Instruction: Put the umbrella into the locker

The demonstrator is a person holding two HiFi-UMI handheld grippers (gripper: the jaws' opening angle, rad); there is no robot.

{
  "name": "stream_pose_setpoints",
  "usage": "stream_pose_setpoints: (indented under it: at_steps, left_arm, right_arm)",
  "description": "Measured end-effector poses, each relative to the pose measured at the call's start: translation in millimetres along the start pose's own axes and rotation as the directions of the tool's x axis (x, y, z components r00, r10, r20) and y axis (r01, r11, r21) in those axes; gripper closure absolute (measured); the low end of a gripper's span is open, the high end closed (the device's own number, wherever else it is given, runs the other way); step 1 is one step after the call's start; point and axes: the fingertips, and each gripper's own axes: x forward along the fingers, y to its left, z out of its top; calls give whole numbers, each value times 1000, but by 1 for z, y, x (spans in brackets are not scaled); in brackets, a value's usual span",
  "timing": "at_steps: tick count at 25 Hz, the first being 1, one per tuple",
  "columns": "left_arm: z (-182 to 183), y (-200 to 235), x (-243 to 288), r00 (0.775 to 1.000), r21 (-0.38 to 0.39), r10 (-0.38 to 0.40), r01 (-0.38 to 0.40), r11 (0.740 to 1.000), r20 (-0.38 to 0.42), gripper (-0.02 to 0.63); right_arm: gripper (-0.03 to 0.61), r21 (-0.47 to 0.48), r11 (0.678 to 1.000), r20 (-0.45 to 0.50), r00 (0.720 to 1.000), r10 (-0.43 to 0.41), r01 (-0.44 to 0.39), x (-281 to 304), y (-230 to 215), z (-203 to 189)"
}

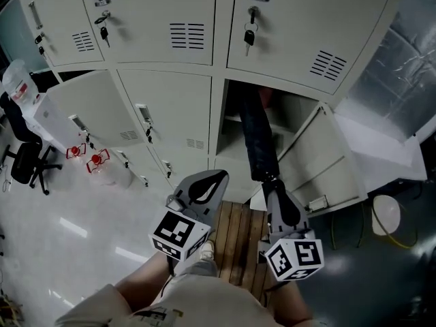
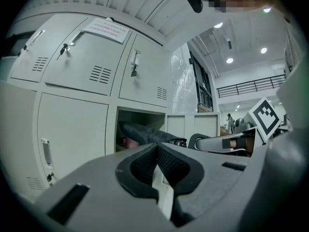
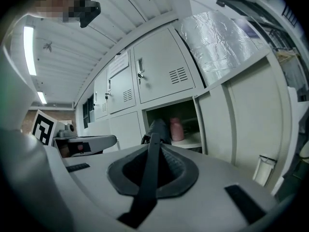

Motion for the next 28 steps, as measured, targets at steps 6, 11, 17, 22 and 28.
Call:
stream_pose_setpoints:
  at_steps: [6, 11, 17, 22, 28]
  left_arm:
    - [6, 15, 16, 999, 6, -49, 49, 999, 5, 606]
    - [12, 24, 25, 998, 15, -58, 58, 998, 21, 606]
    - [20, 32, 36, 998, 27, -46, 45, 999, 39, 606]
    - [26, 43, 49, 999, 29, -9, 7, 1000, 48, 606]
    - [40, 52, 69, 998, 63, 15, -19, 998, 58, 606]
  right_arm:
    - [558, -3, 1000, 0, 1000, -31, 31, 28, 1, 4]
    - [558, 3, 999, 14, 999, -40, 40, 42, 1, 12]
    - [558, -2, 1000, 21, 999, -31, 31, 59, -1, 22]
    - [558, -1, 1000, 19, 1000, 4, -4, 75, -5, 31]
    - [558, -9, 1000, 19, 999, 30, -29, 96, -12, 42]
